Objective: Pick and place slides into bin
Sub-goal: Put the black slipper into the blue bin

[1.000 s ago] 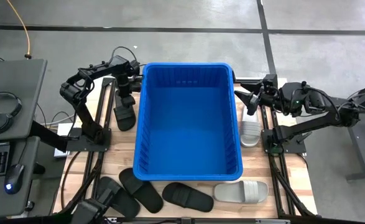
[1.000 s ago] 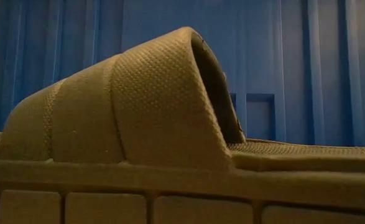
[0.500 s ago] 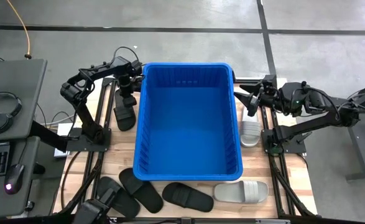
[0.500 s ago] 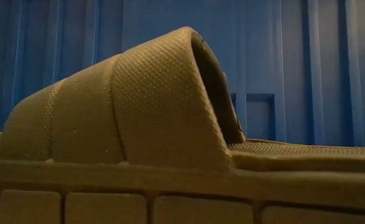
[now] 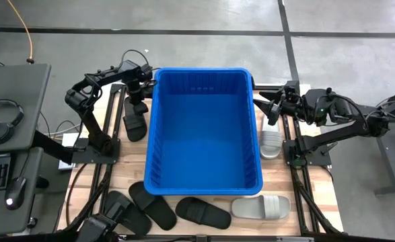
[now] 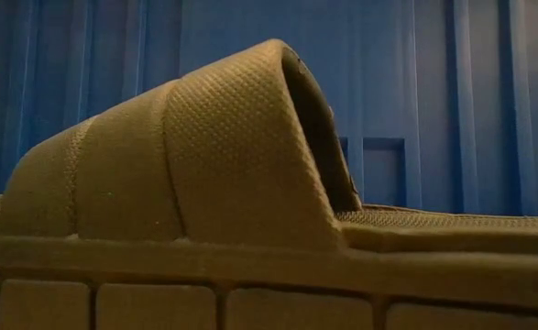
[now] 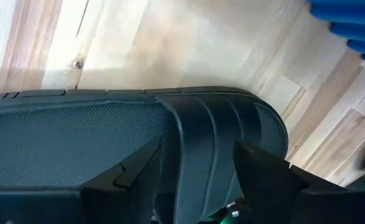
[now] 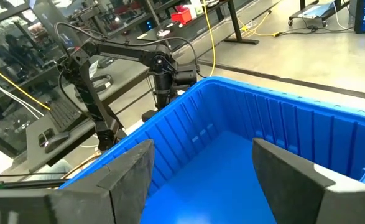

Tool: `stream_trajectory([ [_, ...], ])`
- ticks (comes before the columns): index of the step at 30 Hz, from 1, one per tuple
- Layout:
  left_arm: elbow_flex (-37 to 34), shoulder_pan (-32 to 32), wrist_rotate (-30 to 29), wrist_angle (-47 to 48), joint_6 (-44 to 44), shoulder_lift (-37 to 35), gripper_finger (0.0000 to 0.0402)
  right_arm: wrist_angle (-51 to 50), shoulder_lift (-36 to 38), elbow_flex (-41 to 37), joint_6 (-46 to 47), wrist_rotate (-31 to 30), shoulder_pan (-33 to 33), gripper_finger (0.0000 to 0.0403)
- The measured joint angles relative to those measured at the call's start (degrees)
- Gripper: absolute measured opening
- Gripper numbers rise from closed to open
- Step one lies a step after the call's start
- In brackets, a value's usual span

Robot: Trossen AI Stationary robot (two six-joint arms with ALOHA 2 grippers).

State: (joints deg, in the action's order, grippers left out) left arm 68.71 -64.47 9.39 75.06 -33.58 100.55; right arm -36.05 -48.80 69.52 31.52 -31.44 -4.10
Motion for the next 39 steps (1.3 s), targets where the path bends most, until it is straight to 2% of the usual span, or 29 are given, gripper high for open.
stream_trajectory([
  [14, 0.0, 0.0, 0.11, 0.31, 4.65, 0.02, 0.0218, 0.09, 0.0, 0.0, -0.01, -0.02, -0.02, 0.0261],
  [24, -0.65, -0.37, 0.15, 1.6, 11.12, 0.02, 0.0212, 0.09, 0.0, 0.0, -0.37, -0.04, -0.02, 0.0261],
  [39, -0.92, -0.39, 0.0, 0.02, 15.24, 0.98, 0.0214, 0.11, 0.0, 0.0, -0.45, -0.04, 0.0, 0.0261],
])
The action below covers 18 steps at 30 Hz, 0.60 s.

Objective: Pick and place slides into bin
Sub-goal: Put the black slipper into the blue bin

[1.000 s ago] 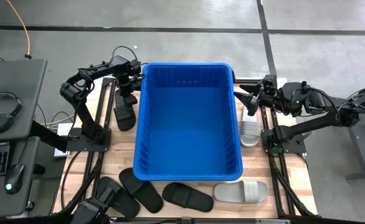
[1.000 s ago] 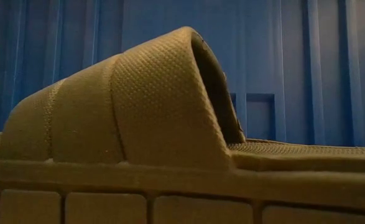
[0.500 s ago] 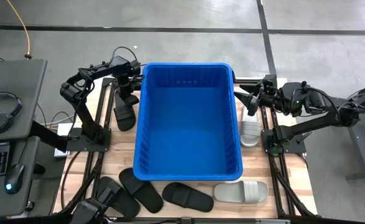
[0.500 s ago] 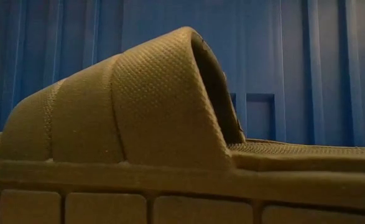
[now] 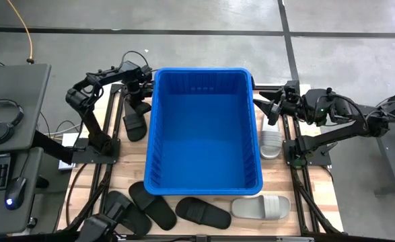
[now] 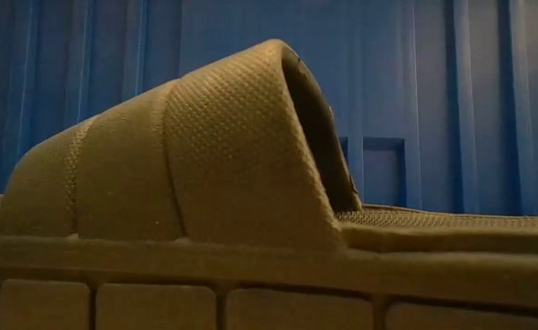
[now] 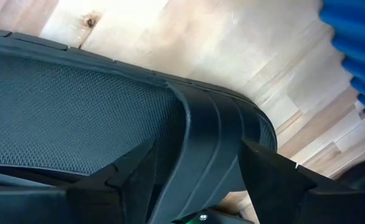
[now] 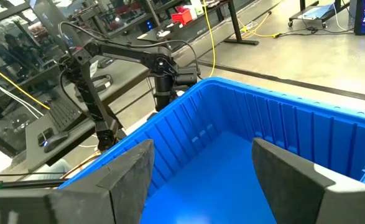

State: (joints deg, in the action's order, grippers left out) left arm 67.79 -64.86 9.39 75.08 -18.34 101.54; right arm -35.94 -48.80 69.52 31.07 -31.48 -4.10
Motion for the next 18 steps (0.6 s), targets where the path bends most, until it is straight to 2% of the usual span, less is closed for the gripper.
stream_trajectory([
  [18, 1.87, 0.0, 0.63, 1.97, 3.75, 3.21, 0.0212, 0.17, 0.02, 0.0, -0.11, 0.0, -0.02, 0.0261],
])
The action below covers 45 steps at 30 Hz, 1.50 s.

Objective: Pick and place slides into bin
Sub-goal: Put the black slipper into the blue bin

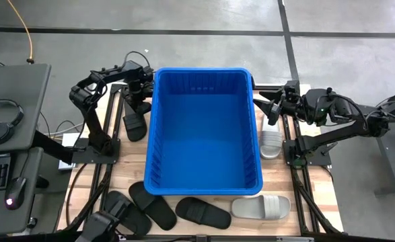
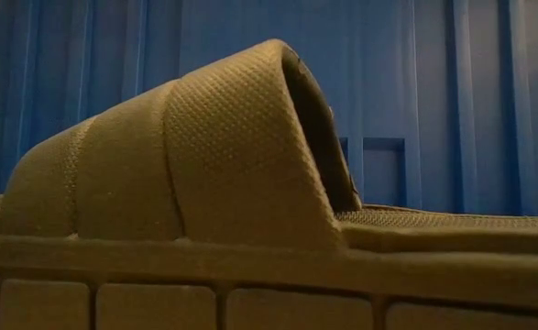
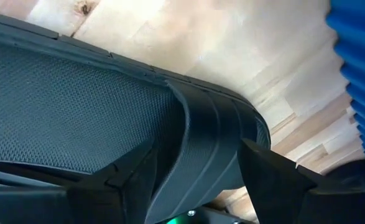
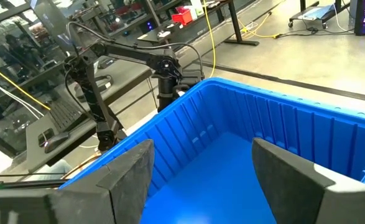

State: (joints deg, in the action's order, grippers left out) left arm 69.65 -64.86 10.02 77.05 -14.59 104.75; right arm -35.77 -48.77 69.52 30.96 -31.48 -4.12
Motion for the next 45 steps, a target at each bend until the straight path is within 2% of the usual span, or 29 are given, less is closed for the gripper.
stream_trajectory([
  [6, 0.5, 0.0, 0.21, 0.29, 1.81, 0.53, 0.0211, 0.0, 0.0, 0.0, 0.07, 0.04, 0.0, 0.0261],
  [37, 0.5, 0.03, 0.92, 3.13, -1.59, 0.53, 0.0211, 0.53, 0.0, 0.0, 0.52, 0.04, 0.02, 0.0261],
  [45, 0.5, 0.03, 0.87, 0.92, 2.91, 0.53, 0.0211, 0.53, 0.0, 0.0, 0.74, 0.11, 0.0, 0.0261],
])
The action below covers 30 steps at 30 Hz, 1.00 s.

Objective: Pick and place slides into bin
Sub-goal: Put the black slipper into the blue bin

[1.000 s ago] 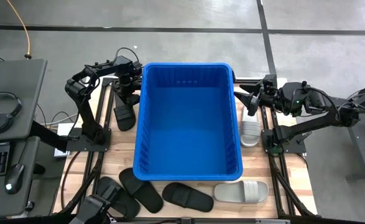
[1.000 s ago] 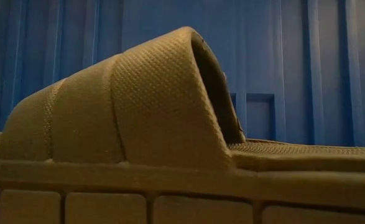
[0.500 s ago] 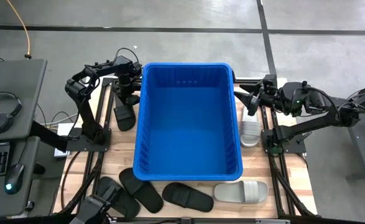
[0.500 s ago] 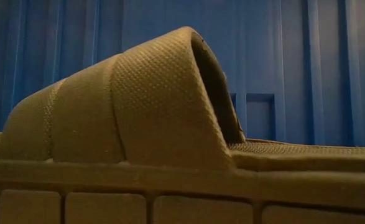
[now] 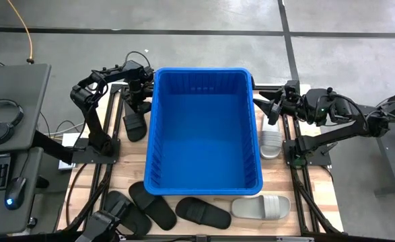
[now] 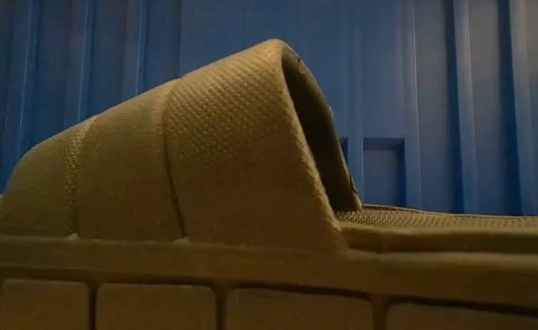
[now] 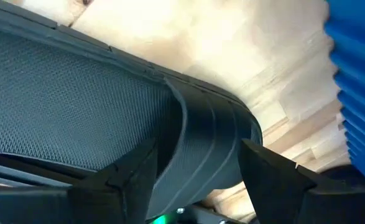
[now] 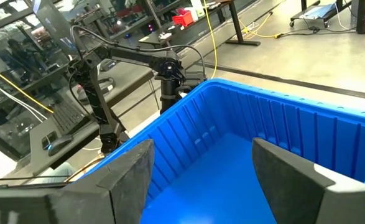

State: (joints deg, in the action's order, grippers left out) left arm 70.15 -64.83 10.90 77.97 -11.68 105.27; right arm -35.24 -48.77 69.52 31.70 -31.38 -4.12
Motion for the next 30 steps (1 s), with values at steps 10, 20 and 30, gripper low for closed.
stream_trajectory([
  [10, 0.0, -0.01, 0.02, 0.44, -0.79, 0.0, 0.0166, 0.0, 0.0, 0.0, 0.46, 0.09, 0.0, 0.0261],
  [20, 0.0, -0.03, 0.06, 0.73, -1.62, 0.02, 0.0067, 0.0, 0.0, 0.0, -0.04, -0.07, 0.01, 0.0261],
  [30, 0.02, -0.03, 0.13, 0.92, -1.78, 0.0, 0.0003, 0.0, 0.0, 0.0, -0.02, -0.09, 0.0, 0.0261],
])
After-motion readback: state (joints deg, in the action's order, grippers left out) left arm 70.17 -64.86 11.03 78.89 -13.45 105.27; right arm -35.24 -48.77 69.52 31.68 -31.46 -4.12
